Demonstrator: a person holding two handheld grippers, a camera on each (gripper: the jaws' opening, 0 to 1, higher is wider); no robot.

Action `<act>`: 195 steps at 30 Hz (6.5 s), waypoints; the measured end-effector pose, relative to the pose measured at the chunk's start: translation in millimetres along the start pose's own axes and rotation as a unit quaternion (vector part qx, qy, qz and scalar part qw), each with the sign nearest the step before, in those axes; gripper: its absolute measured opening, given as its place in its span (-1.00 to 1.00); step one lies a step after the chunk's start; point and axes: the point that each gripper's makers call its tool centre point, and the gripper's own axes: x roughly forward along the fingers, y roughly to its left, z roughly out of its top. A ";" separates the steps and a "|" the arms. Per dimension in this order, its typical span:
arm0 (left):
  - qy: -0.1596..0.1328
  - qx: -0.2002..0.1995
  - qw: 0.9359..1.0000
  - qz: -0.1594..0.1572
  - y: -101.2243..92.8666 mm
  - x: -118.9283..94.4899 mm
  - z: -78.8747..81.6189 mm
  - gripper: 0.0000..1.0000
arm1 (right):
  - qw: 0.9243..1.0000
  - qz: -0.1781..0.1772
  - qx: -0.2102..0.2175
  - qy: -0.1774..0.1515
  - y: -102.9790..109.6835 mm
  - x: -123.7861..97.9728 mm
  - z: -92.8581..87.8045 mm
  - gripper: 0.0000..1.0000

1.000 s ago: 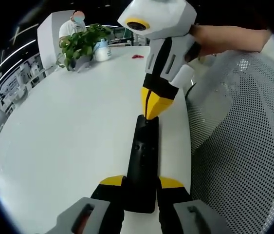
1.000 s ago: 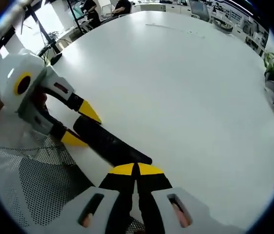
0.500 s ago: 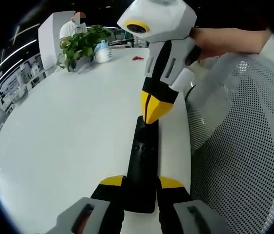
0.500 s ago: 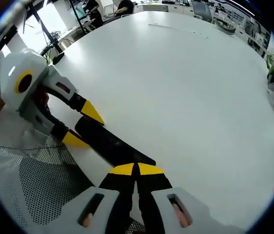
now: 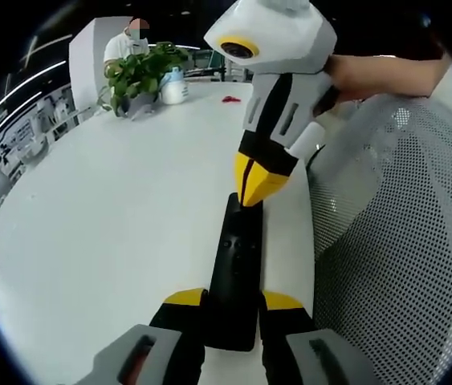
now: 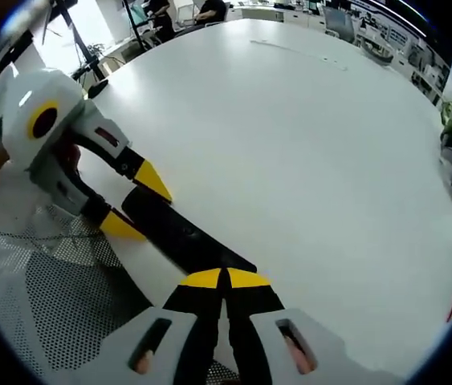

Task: Press the specified remote control buttons in sequence, fully releasing each button before pressing the next.

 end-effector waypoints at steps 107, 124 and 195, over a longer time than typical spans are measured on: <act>0.009 0.028 1.000 -0.001 0.0 2.0 0.0 -0.50 | 0.999 0.015 -0.037 -0.012 12.0 5.5 6.0 -1.00; 0.012 0.032 0.999 -0.002 -0.2 2.5 1.4 -0.50 | 0.998 -0.005 -0.059 0.029 10.6 7.9 6.7 -1.00; 0.006 0.031 1.000 -0.002 -0.5 2.7 1.8 -0.50 | 1.000 -0.016 0.003 0.016 5.5 11.4 17.0 -1.00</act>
